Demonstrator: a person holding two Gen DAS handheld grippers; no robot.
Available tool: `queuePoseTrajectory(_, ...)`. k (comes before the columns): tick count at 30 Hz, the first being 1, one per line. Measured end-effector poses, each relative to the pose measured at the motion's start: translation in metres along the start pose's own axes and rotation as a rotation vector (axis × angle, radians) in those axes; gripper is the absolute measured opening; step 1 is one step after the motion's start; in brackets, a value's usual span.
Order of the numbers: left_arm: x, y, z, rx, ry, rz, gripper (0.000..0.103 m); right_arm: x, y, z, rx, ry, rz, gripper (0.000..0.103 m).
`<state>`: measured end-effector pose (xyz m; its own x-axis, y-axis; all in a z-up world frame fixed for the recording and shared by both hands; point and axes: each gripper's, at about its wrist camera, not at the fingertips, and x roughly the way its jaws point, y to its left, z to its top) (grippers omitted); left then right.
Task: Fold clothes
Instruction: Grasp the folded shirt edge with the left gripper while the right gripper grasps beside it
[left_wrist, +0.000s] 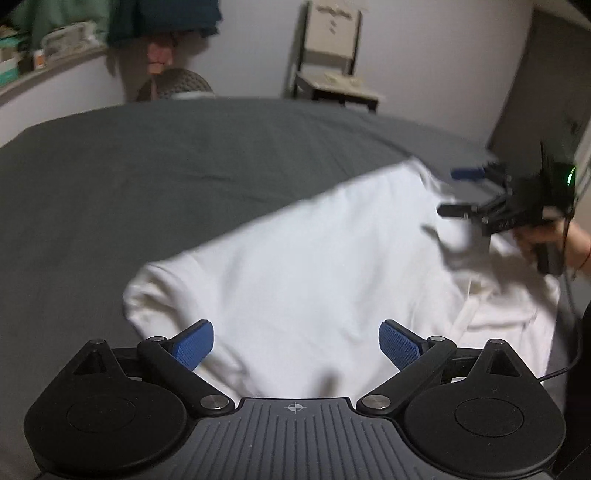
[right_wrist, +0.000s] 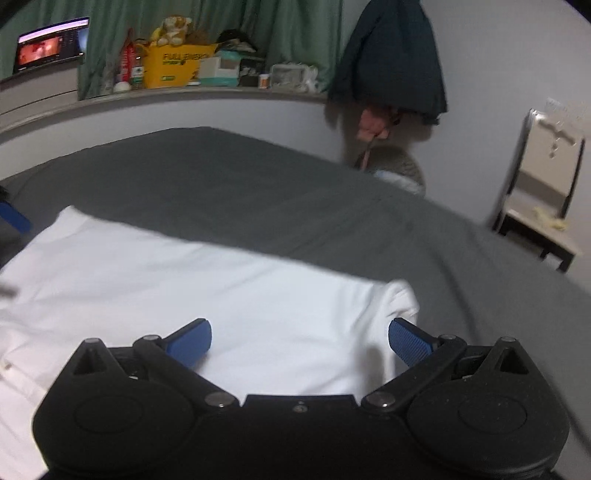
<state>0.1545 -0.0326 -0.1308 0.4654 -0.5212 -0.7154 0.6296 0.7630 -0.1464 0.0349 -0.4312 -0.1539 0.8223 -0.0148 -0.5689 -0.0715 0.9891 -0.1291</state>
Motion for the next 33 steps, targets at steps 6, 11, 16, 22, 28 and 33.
queuePoseTrajectory(6,-0.005,0.067,0.005,-0.161,-0.108,0.081,0.1,0.007,-0.047,-0.002,0.237,0.009,-0.012,0.103)
queuePoseTrajectory(11,0.017,0.109,0.0,-0.31,-0.063,0.028,0.096,0.009,-0.087,-0.012,0.43,0.009,0.011,0.103)
queuePoseTrajectory(16,0.036,0.119,-0.013,-0.394,-0.041,-0.03,0.09,0.031,-0.127,-0.009,0.616,0.013,0.137,0.102)
queuePoseTrajectory(22,0.059,0.118,-0.02,-0.433,-0.037,-0.041,0.053,0.092,-0.145,0.015,0.534,0.208,0.269,0.078)
queuePoseTrajectory(28,0.068,0.111,-0.022,-0.394,-0.039,-0.037,0.024,0.11,-0.13,0.035,0.398,0.291,0.353,0.027)
queuePoseTrajectory(33,0.057,0.105,-0.016,-0.338,-0.069,0.021,0.015,0.104,-0.123,0.041,0.381,0.262,0.323,0.016)
